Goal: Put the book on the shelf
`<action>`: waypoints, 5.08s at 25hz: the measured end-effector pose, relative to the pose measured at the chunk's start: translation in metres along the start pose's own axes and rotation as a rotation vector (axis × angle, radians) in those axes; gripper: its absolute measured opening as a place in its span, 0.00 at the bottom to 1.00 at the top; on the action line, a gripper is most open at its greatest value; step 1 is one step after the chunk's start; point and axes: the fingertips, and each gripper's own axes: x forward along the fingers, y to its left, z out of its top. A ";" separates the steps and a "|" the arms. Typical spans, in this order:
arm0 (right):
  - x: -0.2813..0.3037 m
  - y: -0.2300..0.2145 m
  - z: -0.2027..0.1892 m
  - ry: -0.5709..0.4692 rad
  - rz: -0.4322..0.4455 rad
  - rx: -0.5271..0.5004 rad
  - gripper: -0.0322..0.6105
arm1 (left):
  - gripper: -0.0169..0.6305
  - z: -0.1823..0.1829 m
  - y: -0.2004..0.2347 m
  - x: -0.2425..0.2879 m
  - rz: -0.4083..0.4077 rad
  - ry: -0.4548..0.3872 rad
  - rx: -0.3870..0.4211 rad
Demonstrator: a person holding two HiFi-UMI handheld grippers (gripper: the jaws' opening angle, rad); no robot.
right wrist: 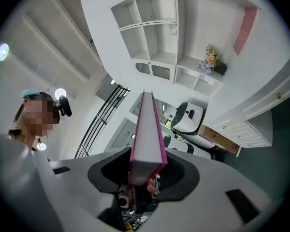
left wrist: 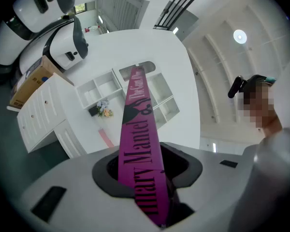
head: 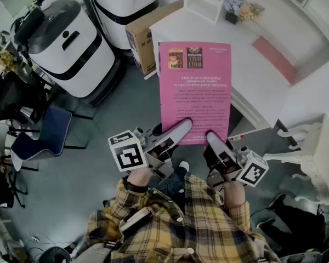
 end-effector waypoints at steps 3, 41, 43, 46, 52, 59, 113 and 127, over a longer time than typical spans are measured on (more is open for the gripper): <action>-0.002 0.000 0.001 0.003 0.002 0.002 0.31 | 0.27 -0.002 0.000 0.001 0.005 -0.004 0.000; 0.001 0.004 0.000 0.003 0.009 0.043 0.31 | 0.28 -0.001 -0.002 0.000 0.030 0.023 0.001; 0.000 0.003 -0.001 0.005 0.004 0.024 0.31 | 0.28 -0.001 -0.002 0.000 0.015 0.024 0.010; -0.001 -0.001 -0.002 0.006 -0.009 0.001 0.31 | 0.28 -0.001 -0.001 0.000 -0.001 0.026 0.017; 0.001 0.001 -0.001 -0.002 -0.002 -0.035 0.31 | 0.28 0.000 0.000 0.000 -0.024 0.026 0.029; 0.000 0.001 0.000 0.001 -0.009 -0.052 0.31 | 0.28 -0.001 0.001 0.001 -0.036 0.023 0.033; 0.032 -0.030 0.083 -0.092 -0.089 -0.020 0.31 | 0.28 0.052 0.024 0.087 -0.079 0.144 0.016; 0.000 0.000 -0.002 0.020 -0.018 0.004 0.31 | 0.28 -0.002 -0.001 0.000 -0.014 0.026 0.047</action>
